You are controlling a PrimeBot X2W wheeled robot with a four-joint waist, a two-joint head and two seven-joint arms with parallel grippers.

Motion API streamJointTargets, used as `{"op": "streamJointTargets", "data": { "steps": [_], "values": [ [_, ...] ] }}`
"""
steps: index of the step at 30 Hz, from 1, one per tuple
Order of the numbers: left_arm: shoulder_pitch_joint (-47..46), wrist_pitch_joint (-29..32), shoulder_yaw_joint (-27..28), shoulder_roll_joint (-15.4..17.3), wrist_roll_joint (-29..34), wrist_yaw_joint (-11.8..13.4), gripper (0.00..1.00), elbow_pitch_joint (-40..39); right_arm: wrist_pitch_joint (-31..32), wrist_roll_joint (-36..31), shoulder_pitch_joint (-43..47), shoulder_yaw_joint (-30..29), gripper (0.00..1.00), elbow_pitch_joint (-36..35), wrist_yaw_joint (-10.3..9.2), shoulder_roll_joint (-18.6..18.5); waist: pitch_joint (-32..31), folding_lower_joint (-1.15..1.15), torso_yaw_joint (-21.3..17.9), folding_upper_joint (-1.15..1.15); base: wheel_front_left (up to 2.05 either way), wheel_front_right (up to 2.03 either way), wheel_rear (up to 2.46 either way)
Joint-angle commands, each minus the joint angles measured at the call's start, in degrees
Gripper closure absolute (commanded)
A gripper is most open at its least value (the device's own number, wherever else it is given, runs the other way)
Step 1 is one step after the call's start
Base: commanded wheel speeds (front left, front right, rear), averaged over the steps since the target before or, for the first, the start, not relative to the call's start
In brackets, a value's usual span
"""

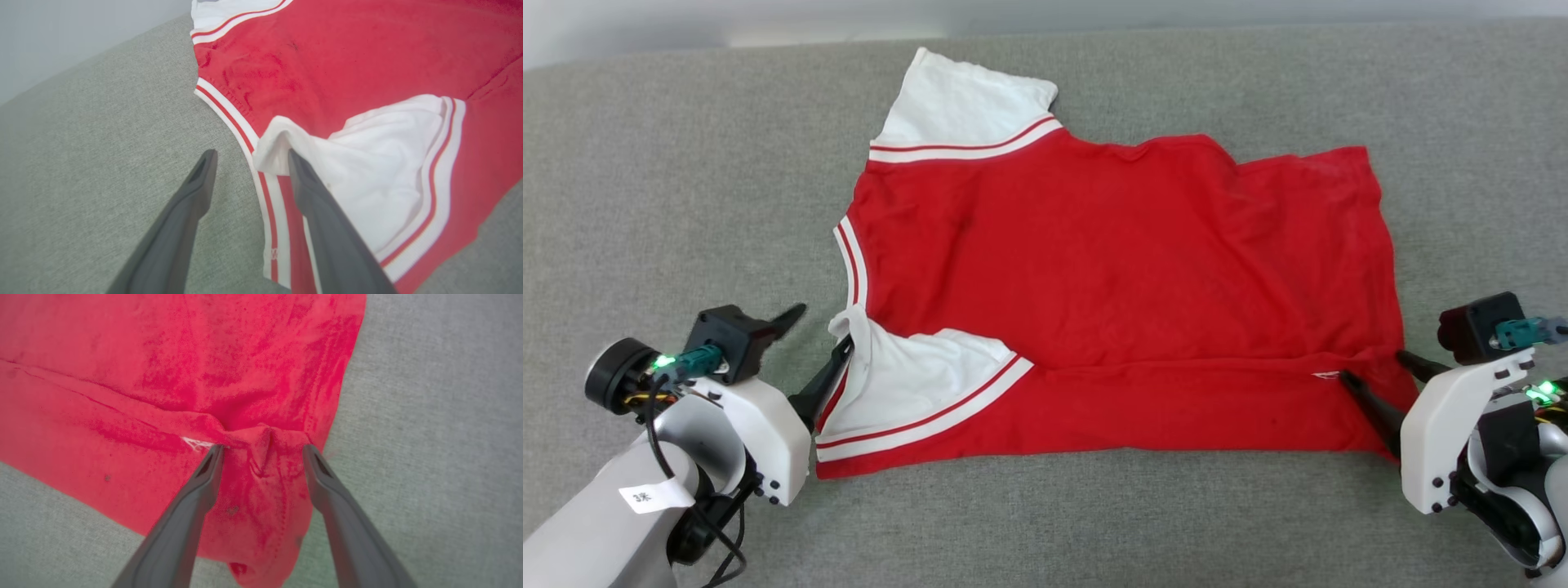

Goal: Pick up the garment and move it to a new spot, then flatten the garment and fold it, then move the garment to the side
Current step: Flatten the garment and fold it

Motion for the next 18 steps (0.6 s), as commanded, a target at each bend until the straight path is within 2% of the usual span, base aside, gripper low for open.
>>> {"op": "streamJointTargets", "data": {
  "steps": [1, 4, 8, 12, 14, 18],
  "values": [
    [-0.2, -0.6, 0.2, -0.2, -0.1, 0.8, 0.00, 0.0, 0.3, -0.2, 0.0, -0.1, 0.00, -0.4, -0.04, 0.5, -0.8, -0.01, -0.4, 0.00, 0.00, 0.00, 0.00],
    [2.5, -1.4, 1.7, -0.4, -1.8, 3.6, 0.00, -0.8, 1.5, -1.8, 0.9, -1.4, 0.00, -1.2, -0.04, 1.4, -2.4, -0.01, -0.7, 0.00, 0.00, 0.00, 0.00],
    [6.2, -0.5, 4.2, 1.6, -3.7, 8.7, 0.00, -4.9, 5.4, -3.7, 3.6, -4.7, 0.00, -3.1, -0.04, 3.5, -4.3, -0.01, -0.8, 0.00, 0.00, 0.00, 0.00],
    [11.2, 3.7, 5.7, 4.1, -7.4, 13.1, 0.00, -11.3, 11.2, -6.5, 7.7, -10.4, 0.00, -6.5, -0.03, 7.8, -5.6, -0.01, -0.8, 0.00, 0.00, 0.00, 0.00],
    [13.7, 6.0, 6.3, 5.1, -9.1, 16.2, 0.00, -14.4, 13.9, -7.9, 9.5, -12.7, 0.00, -9.0, -0.04, 9.8, -5.9, -0.01, -0.8, 0.00, 0.00, 0.00, 0.00],
    [18.2, 11.2, 5.6, 7.0, -11.2, 20.8, 0.00, -20.5, 18.8, -10.1, 13.3, -15.7, 0.00, -14.1, -0.03, 14.3, -6.0, -0.01, -1.0, 0.00, 0.00, 0.00, 0.00]
  ]
}}
